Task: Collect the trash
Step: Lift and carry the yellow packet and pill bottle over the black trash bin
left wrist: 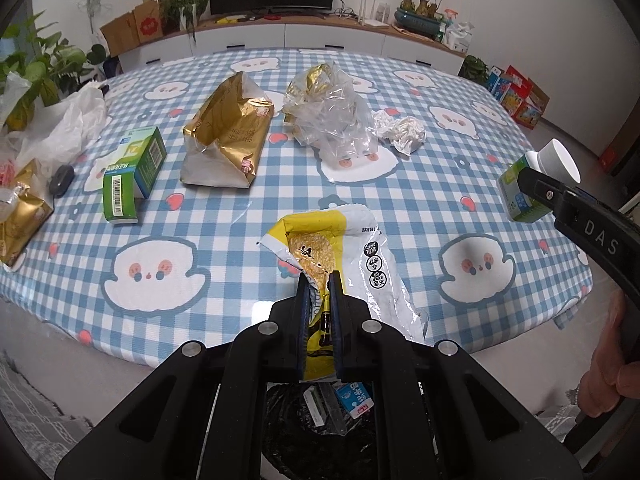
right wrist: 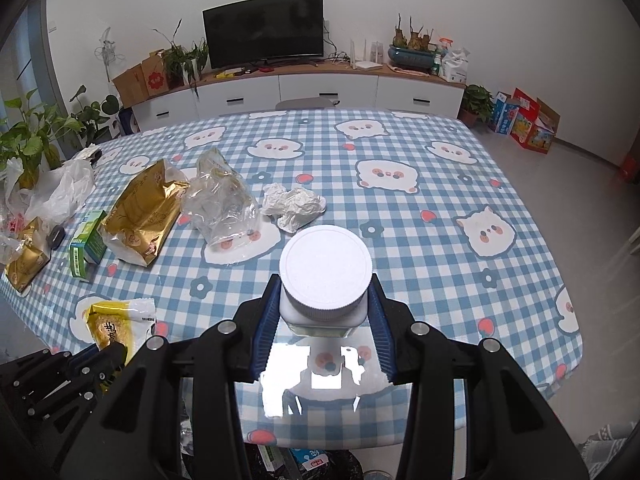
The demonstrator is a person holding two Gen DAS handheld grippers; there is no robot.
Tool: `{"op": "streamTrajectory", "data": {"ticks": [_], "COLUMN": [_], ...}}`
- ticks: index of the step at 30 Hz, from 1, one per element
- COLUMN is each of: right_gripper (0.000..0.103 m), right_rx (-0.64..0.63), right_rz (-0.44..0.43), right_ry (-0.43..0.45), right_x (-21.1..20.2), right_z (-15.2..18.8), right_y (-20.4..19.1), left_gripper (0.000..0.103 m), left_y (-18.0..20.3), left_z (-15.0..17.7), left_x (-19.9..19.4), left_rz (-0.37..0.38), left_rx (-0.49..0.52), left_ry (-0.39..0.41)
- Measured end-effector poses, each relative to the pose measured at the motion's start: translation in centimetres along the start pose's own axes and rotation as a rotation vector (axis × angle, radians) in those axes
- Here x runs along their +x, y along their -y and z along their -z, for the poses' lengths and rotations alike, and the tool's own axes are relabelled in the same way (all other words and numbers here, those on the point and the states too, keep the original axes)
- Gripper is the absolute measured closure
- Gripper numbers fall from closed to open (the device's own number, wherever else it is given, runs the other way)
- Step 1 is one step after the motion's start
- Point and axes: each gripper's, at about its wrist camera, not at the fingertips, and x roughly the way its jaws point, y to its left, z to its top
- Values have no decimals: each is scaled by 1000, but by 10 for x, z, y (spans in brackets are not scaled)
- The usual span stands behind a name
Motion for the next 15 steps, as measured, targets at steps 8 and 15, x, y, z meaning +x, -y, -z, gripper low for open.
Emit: {"op": "streamTrajectory", "data": {"ticks": [8, 15], "right_gripper": [63, 63], "right_rx": [11, 10], "right_rz": [-17, -23], "right_ry": [-12, -12], "right_x": [-12, -23], "right_z": [22, 39], "right_y": [-2, -4], "left_gripper": [94, 94], "left_y": [3, -2], "left_z": [10, 24], "left_x": [-17, -26], "left_rz": [5, 4], "left_rx": [5, -1], "left_ry": [52, 76]}}
